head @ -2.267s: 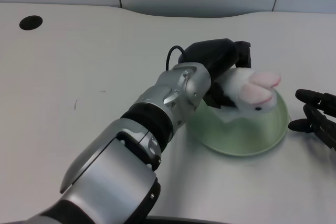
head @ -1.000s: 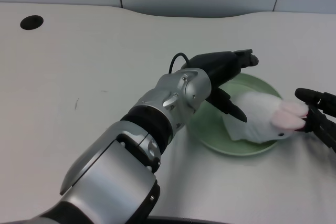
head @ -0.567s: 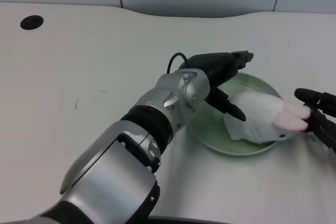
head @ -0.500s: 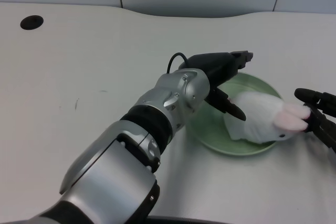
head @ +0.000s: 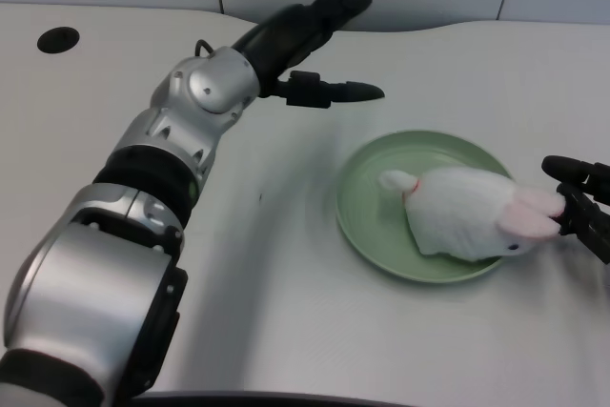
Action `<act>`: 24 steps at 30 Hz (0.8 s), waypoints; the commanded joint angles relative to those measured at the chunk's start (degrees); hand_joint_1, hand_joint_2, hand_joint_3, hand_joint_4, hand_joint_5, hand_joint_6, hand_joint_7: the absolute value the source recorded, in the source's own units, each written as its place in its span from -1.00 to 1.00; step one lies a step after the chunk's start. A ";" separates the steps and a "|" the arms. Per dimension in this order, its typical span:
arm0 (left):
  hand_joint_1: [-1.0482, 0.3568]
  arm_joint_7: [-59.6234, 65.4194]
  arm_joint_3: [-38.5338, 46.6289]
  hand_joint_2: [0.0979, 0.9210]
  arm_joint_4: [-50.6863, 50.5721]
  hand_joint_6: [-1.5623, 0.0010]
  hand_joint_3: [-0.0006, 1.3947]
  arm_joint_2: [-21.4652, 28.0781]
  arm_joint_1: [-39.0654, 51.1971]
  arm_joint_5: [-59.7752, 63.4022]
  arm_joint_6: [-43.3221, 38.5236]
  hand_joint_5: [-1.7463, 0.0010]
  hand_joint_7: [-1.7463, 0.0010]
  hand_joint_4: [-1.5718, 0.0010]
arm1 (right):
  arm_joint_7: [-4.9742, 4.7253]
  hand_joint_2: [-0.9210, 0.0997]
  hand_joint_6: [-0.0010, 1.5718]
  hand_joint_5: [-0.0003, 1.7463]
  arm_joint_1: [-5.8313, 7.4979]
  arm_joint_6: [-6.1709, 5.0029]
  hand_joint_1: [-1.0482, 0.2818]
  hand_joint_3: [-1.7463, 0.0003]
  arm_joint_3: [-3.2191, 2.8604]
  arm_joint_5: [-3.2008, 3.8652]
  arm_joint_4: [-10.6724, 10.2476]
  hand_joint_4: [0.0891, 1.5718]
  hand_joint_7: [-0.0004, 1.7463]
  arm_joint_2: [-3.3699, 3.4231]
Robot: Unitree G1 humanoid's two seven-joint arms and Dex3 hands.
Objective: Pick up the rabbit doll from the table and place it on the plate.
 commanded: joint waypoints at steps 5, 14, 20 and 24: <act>-0.58 -3.60 4.34 1.00 -3.07 0.85 -0.57 5.86 4.77 -4.64 -2.34 0.92 0.96 0.86 | 0.36 -1.00 0.26 -0.03 -1.13 -0.47 -0.09 0.72 0.04 -0.76 1.69 -0.12 -0.99 -1.97; -0.55 -8.12 8.44 1.00 -9.31 0.65 -0.60 10.32 12.52 -10.51 -1.57 0.84 0.93 0.65 | 0.06 -1.00 0.26 -0.04 -1.19 -1.18 -0.08 0.72 0.19 -1.59 1.96 -0.09 -0.99 -1.95; -0.35 -9.19 13.37 1.00 -26.70 0.40 -0.59 11.38 29.18 -18.53 8.10 0.65 0.90 0.28 | -0.10 -1.00 0.25 -0.06 -0.90 -1.03 -0.09 0.72 0.13 -1.63 1.35 -0.10 -1.00 -1.83; -0.33 -8.95 14.32 1.00 -34.90 0.34 -0.57 11.08 35.79 -20.94 12.98 0.55 0.93 0.25 | 0.10 -1.00 0.25 -0.05 -0.91 -0.98 -0.09 0.73 -0.06 -1.45 1.43 -0.10 -1.00 -1.82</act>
